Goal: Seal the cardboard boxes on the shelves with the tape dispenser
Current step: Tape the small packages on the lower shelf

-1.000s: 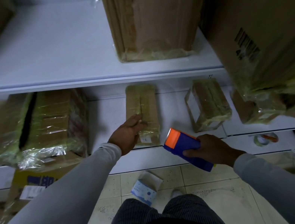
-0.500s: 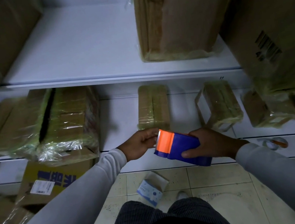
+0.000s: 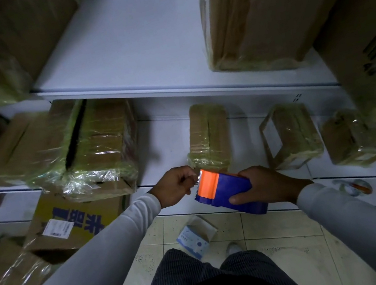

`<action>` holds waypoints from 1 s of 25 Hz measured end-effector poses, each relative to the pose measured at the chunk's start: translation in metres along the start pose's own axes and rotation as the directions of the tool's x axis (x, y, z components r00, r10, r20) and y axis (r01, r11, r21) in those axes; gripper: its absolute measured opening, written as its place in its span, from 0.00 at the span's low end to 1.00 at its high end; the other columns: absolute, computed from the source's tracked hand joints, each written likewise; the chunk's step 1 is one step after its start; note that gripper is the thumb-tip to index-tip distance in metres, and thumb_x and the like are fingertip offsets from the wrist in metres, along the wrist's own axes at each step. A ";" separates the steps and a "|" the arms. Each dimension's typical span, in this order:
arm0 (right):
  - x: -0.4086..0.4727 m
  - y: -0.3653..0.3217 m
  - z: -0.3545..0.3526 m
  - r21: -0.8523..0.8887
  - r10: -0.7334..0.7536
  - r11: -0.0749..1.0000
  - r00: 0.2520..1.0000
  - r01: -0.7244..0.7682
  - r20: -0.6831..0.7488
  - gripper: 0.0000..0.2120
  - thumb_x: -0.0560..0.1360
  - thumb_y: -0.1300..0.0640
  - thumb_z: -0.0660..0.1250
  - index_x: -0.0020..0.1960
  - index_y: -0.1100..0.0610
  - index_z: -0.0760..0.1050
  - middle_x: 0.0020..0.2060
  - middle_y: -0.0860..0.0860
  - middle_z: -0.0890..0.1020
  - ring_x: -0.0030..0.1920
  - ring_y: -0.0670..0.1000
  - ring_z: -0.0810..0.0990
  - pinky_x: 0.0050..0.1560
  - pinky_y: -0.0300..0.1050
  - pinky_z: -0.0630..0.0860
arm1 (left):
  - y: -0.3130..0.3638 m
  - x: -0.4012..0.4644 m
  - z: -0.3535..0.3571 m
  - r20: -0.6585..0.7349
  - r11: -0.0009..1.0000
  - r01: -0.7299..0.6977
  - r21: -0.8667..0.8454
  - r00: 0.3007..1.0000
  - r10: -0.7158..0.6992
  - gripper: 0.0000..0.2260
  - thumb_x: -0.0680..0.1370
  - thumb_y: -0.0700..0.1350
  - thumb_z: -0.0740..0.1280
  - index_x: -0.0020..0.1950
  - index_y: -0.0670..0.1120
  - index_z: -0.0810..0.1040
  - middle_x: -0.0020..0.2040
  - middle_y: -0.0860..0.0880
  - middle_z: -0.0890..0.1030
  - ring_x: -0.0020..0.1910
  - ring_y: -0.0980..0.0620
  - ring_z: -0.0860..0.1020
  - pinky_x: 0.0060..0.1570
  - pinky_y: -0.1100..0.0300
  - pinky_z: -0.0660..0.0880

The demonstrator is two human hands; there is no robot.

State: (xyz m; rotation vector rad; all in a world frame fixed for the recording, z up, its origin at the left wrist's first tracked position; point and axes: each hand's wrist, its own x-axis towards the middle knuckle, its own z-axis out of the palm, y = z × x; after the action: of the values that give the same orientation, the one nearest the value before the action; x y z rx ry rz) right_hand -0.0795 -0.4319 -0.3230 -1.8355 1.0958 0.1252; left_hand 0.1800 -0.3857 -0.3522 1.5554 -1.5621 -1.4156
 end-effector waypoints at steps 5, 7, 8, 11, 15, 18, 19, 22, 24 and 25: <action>0.009 -0.009 -0.020 -0.003 -0.021 1.000 1.000 0.021 0.005 0.16 0.70 0.44 0.76 0.53 0.49 0.77 0.48 0.48 0.85 0.47 0.46 0.84 0.49 0.44 0.81 | 0.005 0.013 -0.007 -0.156 0.994 -0.078 0.076 0.984 0.089 0.07 0.79 0.33 0.60 0.44 0.40 0.75 0.34 0.53 0.74 0.32 0.57 0.72 0.35 0.66 0.73; 0.006 -0.003 -0.037 -0.010 0.012 1.000 1.000 -0.013 -0.013 0.17 0.70 0.44 0.76 0.54 0.51 0.78 0.49 0.49 0.85 0.48 0.48 0.84 0.50 0.46 0.80 | 0.006 0.018 -0.018 -0.222 0.997 -0.053 0.051 0.973 0.063 0.07 0.79 0.32 0.60 0.44 0.40 0.75 0.33 0.51 0.73 0.31 0.54 0.72 0.32 0.69 0.71; 0.003 0.002 -0.046 -0.017 0.040 0.999 0.999 -0.041 -0.025 0.18 0.70 0.44 0.76 0.54 0.52 0.79 0.47 0.49 0.85 0.47 0.49 0.84 0.50 0.47 0.80 | 0.004 0.019 -0.024 -0.267 0.999 -0.029 0.042 0.963 0.040 0.07 0.79 0.32 0.60 0.43 0.39 0.75 0.32 0.50 0.73 0.30 0.53 0.71 0.30 0.70 0.70; -0.011 0.022 -0.066 -0.029 0.117 0.993 0.993 -0.116 0.000 0.12 0.70 0.45 0.76 0.42 0.50 0.76 0.35 0.46 0.82 0.37 0.47 0.80 0.41 0.43 0.74 | -0.005 0.021 -0.036 -0.350 0.997 0.070 -0.013 0.934 -0.070 0.08 0.78 0.29 0.59 0.45 0.38 0.75 0.33 0.49 0.73 0.30 0.52 0.69 0.26 0.72 0.66; -0.011 0.034 -0.075 -0.019 0.152 0.988 0.988 -0.151 0.007 0.12 0.70 0.46 0.76 0.38 0.49 0.74 0.27 0.42 0.80 0.30 0.40 0.77 0.38 0.39 0.70 | -0.011 0.034 -0.032 -0.317 0.985 0.150 0.089 0.942 -0.115 0.07 0.78 0.32 0.60 0.46 0.39 0.77 0.38 0.44 0.76 0.33 0.49 0.71 0.35 0.63 0.70; -0.005 0.040 -0.078 -0.029 0.163 0.986 0.987 -0.163 0.009 0.12 0.70 0.45 0.76 0.38 0.48 0.75 0.28 0.41 0.81 0.30 0.39 0.77 0.38 0.38 0.70 | -0.020 0.044 -0.032 -0.317 0.941 0.206 0.270 0.941 -0.115 0.07 0.78 0.37 0.63 0.50 0.40 0.79 0.44 0.42 0.81 0.41 0.47 0.76 0.44 0.60 0.70; -0.004 0.043 -0.078 -0.038 0.167 0.985 0.986 -0.167 0.008 0.11 0.70 0.45 0.76 0.39 0.48 0.75 0.29 0.42 0.81 0.32 0.40 0.78 0.38 0.38 0.71 | -0.023 0.047 -0.031 -0.319 0.943 0.215 0.255 0.939 -0.128 0.06 0.77 0.37 0.63 0.50 0.39 0.80 0.46 0.40 0.81 0.43 0.44 0.78 0.44 0.58 0.71; 0.004 0.047 -0.078 -0.058 0.165 0.985 0.986 -0.165 0.000 0.11 0.70 0.45 0.76 0.41 0.47 0.75 0.33 0.43 0.81 0.35 0.43 0.79 0.38 0.36 0.71 | -0.028 0.057 -0.026 -0.323 0.961 0.196 0.193 0.938 -0.127 0.05 0.76 0.35 0.64 0.47 0.38 0.80 0.46 0.37 0.81 0.47 0.36 0.79 0.46 0.51 0.75; 0.010 0.048 -0.078 -0.060 0.175 0.983 0.985 -0.175 0.003 0.11 0.70 0.45 0.76 0.41 0.47 0.75 0.33 0.43 0.80 0.36 0.43 0.79 0.37 0.34 0.70 | -0.030 0.065 -0.024 -0.357 0.953 0.201 0.226 0.928 -0.111 0.05 0.76 0.37 0.65 0.45 0.40 0.80 0.46 0.40 0.82 0.47 0.39 0.79 0.47 0.54 0.75; 0.013 0.048 -0.077 -0.056 0.187 0.981 0.982 -0.186 0.007 0.11 0.70 0.45 0.76 0.42 0.47 0.75 0.34 0.43 0.80 0.36 0.43 0.79 0.37 0.35 0.70 | -0.032 0.069 -0.020 -0.377 0.952 0.212 0.222 0.919 -0.117 0.04 0.76 0.38 0.66 0.45 0.41 0.80 0.45 0.42 0.82 0.47 0.41 0.80 0.48 0.55 0.75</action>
State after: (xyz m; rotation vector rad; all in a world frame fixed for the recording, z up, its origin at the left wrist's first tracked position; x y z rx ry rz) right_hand -0.1342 -0.5054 -0.3208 -1.7753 1.2660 0.2785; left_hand 0.1962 -0.4502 -0.3949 2.0134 -1.4574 -0.9566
